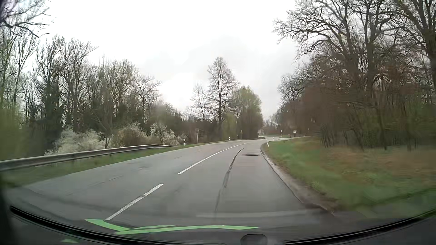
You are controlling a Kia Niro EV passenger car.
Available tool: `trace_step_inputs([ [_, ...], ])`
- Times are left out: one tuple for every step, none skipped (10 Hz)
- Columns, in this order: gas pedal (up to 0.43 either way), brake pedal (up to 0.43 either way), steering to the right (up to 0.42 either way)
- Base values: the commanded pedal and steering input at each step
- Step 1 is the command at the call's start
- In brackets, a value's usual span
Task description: Follow the waypoints while adhering to traffic rules and regulations
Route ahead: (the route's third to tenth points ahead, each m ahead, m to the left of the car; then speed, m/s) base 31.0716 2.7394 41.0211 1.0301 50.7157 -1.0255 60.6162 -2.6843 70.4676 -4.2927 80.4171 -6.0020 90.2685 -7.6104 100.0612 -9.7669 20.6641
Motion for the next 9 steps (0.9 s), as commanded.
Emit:
trace_step_inputs([
  [0.150,0.000,0.018],
  [0.138,0.000,0.018],
  [0.138,0.000,0.018],
  [0.130,0.000,0.018],
  [0.130,0.000,0.017],
  [0.130,0.000,0.017],
  [0.138,0.000,0.017],
  [0.138,0.000,0.017],
  [0.138,0.000,0.017],
])
